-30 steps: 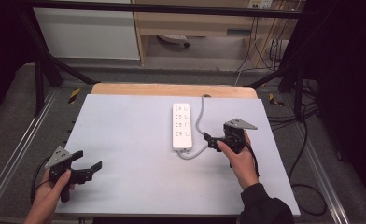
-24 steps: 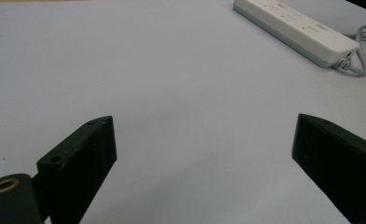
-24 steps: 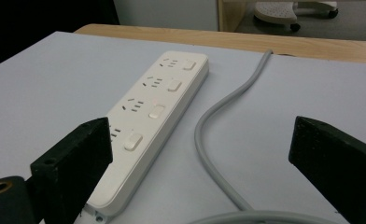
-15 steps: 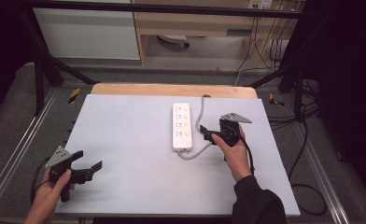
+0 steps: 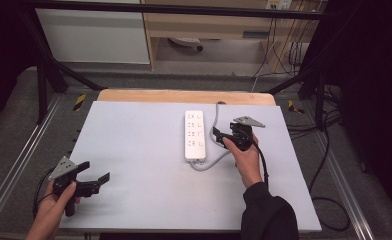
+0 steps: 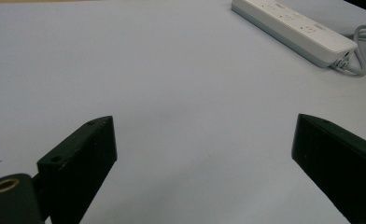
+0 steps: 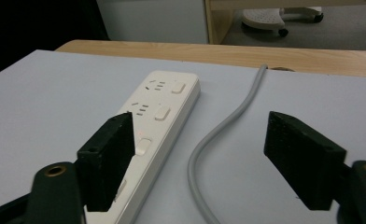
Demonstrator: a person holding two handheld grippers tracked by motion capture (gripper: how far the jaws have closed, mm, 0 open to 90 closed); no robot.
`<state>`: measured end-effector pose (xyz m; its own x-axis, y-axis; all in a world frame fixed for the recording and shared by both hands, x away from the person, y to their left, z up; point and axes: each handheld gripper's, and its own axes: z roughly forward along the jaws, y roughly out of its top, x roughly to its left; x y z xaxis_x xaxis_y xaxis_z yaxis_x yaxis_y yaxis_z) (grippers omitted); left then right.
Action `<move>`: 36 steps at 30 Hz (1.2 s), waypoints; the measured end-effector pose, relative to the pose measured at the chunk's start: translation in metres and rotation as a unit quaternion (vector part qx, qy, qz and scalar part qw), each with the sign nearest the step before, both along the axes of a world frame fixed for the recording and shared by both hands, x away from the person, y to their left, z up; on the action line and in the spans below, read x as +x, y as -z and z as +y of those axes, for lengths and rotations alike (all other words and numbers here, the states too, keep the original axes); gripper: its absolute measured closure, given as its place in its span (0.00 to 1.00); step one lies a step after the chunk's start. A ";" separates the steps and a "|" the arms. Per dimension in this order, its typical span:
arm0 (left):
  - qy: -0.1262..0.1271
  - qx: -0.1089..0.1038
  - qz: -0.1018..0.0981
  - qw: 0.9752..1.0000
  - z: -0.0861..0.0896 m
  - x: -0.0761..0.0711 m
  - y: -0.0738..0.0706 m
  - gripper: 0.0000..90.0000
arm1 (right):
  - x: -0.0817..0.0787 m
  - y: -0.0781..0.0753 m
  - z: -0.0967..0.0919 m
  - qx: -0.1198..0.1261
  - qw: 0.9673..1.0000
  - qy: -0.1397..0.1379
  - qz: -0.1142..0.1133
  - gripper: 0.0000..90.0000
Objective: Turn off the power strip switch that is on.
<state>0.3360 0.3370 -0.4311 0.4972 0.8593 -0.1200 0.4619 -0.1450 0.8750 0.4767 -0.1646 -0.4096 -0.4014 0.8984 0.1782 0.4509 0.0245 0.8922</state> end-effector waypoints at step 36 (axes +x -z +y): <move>0.004 0.003 0.000 1.000 -0.001 0.001 0.000 0.07 | 0.023 -0.001 0.025 0.003 0.999 -0.001 -0.036 0.80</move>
